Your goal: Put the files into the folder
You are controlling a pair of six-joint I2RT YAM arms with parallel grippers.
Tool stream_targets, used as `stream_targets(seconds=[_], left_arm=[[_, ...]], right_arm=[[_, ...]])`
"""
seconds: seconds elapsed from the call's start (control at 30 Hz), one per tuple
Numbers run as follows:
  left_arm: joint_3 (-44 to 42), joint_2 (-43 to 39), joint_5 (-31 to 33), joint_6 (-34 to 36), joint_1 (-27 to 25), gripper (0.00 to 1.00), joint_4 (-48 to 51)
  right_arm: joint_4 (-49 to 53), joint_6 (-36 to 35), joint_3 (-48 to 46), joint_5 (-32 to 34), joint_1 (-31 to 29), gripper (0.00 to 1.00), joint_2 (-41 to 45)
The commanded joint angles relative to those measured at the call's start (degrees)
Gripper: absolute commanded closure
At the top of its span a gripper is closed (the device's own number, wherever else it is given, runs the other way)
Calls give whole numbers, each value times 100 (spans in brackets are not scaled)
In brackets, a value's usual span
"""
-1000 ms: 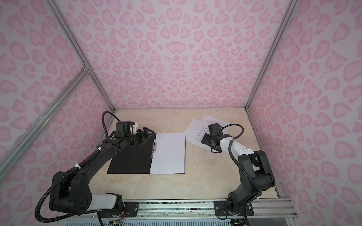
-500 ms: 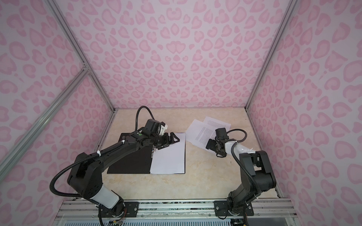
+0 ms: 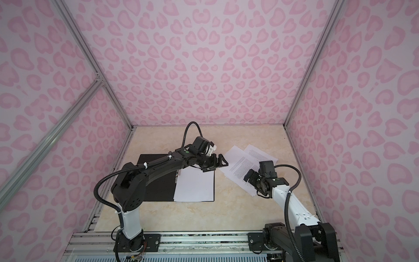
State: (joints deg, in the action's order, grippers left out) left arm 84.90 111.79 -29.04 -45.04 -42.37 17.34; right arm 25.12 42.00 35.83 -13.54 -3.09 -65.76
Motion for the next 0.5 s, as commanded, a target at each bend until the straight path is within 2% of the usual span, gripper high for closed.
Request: stream_targets(seconds=[0.0,0.1,0.13,0.2,0.27,0.47], left_arm=[[347,330,-119,-237,-150,3,-211],[722,672,15,-442,-318,3,-325],[895,822,83,-499,-372,3,-322],[1189,1080,199,-579,-455,2,-397],[1517,1352,429,-557,-516,2,-333],[2230,2069,459,-709,-571,2,-395]], right_arm=[[-230,-339,441,112,342,4,-574],[-64,-748,1173,406,651,4,-1474],[-211,-747,1276,318,799,4,-1710],[-643,-720,1365,28,1079,5,-1985],[-838,-862,1533,166,1177,5,-2166],[-730,-1252,2279,75,1475,4,-3033]])
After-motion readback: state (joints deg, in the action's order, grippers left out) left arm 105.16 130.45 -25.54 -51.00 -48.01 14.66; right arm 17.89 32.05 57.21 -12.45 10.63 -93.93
